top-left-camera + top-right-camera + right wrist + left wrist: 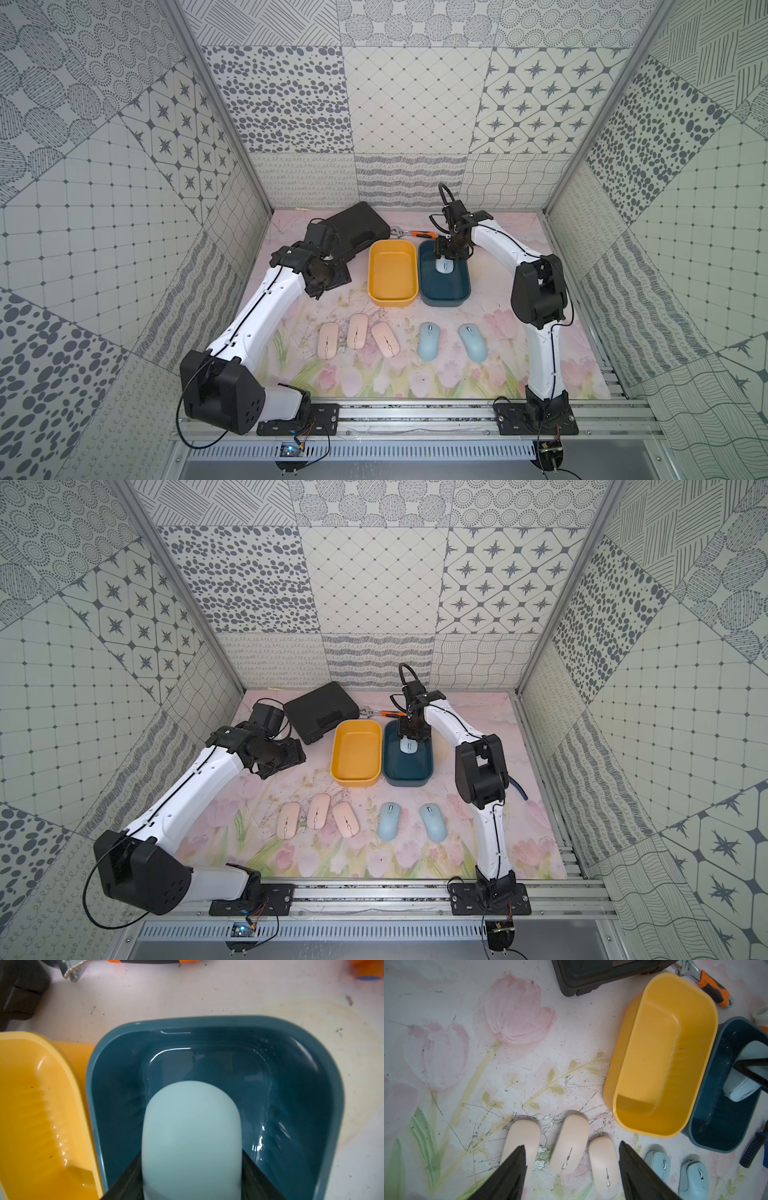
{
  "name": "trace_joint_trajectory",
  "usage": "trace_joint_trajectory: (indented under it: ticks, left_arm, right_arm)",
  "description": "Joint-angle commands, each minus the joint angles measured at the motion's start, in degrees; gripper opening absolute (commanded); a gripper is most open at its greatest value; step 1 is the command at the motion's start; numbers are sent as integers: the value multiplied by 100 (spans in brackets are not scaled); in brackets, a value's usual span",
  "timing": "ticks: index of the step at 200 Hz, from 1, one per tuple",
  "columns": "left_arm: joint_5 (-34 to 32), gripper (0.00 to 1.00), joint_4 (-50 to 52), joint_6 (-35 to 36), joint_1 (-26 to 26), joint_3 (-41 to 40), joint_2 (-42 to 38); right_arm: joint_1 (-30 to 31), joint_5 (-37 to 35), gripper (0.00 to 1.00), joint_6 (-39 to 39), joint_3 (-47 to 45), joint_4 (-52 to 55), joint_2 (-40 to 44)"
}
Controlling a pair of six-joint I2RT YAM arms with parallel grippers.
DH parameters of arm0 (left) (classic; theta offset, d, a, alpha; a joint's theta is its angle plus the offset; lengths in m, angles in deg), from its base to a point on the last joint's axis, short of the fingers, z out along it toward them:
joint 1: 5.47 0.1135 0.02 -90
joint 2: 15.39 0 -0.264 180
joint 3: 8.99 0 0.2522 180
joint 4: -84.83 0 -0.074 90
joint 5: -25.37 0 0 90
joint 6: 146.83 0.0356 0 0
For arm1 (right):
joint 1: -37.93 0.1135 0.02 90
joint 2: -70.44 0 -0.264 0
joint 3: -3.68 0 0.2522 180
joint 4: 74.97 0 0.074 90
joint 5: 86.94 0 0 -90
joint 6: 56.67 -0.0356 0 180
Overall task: Place the mice by color into the storage box
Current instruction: Place the mouse in the storage box.
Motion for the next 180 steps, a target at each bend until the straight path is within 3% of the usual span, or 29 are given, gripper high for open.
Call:
trace_joint_trajectory:
  ticks: [1,94,120,180]
  left_arm:
    - [-1,74,83,-15,-6,156,81]
    - [-50,74,100,-12,-2,114,74]
    - [-42,75,98,14,-5,114,51]
    - [-58,76,111,42,-7,129,-4]
  right_arm:
    - [34,-75,60,170,442,183,-124]
    - [34,-121,63,225,548,45,-664]
    - [21,-35,72,231,675,10,-753]
    - [15,-40,78,293,1075,379,-449]
